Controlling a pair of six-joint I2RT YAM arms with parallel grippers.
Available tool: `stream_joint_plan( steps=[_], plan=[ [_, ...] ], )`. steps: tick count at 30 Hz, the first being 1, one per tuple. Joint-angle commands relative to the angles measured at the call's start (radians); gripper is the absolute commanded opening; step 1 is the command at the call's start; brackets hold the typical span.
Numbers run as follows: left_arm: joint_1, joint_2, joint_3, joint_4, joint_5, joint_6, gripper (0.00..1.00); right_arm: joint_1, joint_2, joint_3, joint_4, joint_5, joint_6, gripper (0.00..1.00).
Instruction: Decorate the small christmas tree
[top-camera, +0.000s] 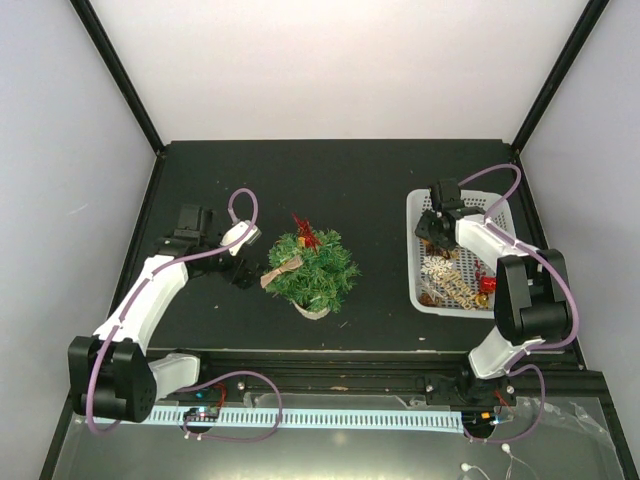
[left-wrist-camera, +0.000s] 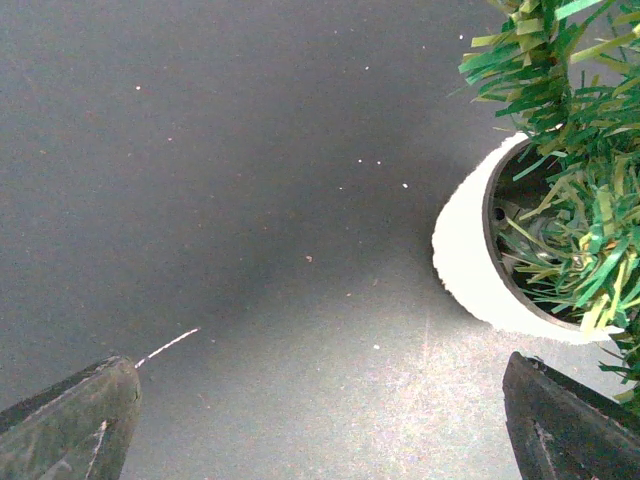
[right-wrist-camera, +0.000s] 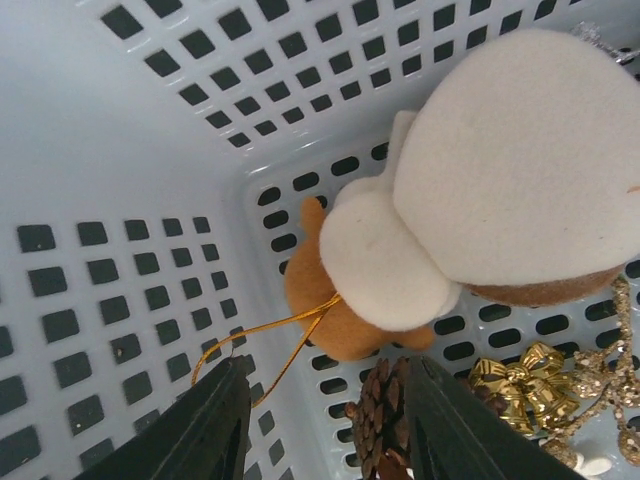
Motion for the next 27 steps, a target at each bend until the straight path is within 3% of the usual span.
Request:
stream_joint_plan(
  steps=[1, 7, 27],
  plan=[
    [0.005, 0.01, 0.007, 0.016, 0.029, -0.007, 0.99, -0.012, 0.002, -0.001, 0.017, 0.041, -0.005, 0.45],
    [0.004, 0.011, 0.004, 0.018, 0.027, -0.004, 0.99, -0.018, 0.005, -0.038, 0.034, 0.029, -0.007, 0.42],
    [0.005, 0.016, 0.001, 0.022, 0.022, -0.002, 0.99, -0.018, 0.002, -0.1, 0.062, -0.012, -0.006, 0.06]
  ],
)
